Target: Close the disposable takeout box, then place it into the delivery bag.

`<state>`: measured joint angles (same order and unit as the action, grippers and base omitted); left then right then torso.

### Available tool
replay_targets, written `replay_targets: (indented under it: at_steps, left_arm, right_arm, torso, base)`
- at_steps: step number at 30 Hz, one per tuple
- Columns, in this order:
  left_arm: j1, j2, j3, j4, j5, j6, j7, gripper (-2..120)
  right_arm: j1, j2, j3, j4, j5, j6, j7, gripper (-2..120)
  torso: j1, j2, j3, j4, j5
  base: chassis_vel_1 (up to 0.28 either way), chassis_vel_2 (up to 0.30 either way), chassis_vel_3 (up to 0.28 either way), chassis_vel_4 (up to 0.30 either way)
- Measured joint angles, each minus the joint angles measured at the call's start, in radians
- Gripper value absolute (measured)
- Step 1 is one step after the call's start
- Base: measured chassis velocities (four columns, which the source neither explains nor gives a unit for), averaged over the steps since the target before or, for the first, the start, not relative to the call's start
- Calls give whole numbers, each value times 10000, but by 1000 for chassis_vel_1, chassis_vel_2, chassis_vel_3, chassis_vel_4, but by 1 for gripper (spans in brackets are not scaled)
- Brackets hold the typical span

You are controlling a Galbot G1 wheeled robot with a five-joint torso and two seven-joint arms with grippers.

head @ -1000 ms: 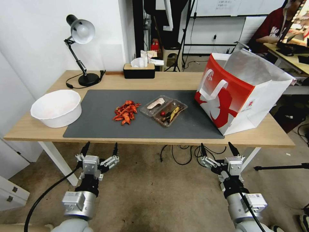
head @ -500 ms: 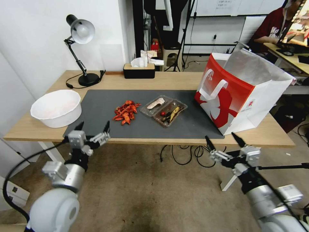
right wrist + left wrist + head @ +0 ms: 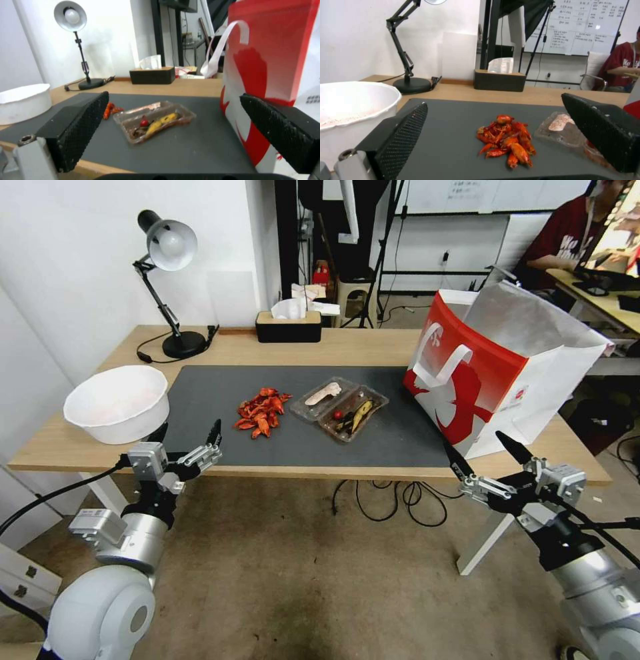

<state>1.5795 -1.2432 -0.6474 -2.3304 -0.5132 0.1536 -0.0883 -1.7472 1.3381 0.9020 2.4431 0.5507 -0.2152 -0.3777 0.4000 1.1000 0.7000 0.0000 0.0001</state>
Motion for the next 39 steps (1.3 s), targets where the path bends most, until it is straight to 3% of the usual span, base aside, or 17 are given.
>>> replay_targets:
  at_steps: [8, 12, 13, 16, 21, 39]
  left_arm:
    - [44, -53, 26, 71, 96, -29, 16, 100]
    - [135, -66, 31, 62, 151, -52, 28, 100]
    - [238, -64, 37, 31, 220, -98, 70, 100]
    - [372, -87, 44, -13, 303, -156, 140, 100]
    - [550, -111, 58, -103, 431, -176, 239, 100]
    - [1272, -581, 168, -402, 1207, -400, 686, 100]
  right_arm:
    - [47, -145, -297, -281, -132, 80, 4, 100]
    - [268, -872, -605, -539, 209, 63, 64, 100]
    - [498, -1486, -767, -711, 655, -11, 148, 100]
    - [936, -2171, -1120, -896, 1508, -326, 446, 100]
    - [2043, -2743, -2179, -1371, 2816, -812, 1023, 100]
    - [5320, -2188, -5644, -2834, 6034, -1765, 3796, 100]
  torso:
    - [-1, 0, 0, -2, 0]
    - [0, 0, 0, -3, 0]
    - [0, 0, 0, 1, 0]
    - [0, 0, 0, 0, 0]
    - [0, 0, 0, 1, -1]
    - [0, -1, 1, 0, -1]
  base:
    - [0, 0, 0, 0]
    - [0, 0, 0, 0]
    - [0, 0, 0, 0]
    - [0, 0, 0, 0]
    - [0, 0, 0, 0]
    - [0, 0, 0, 0]
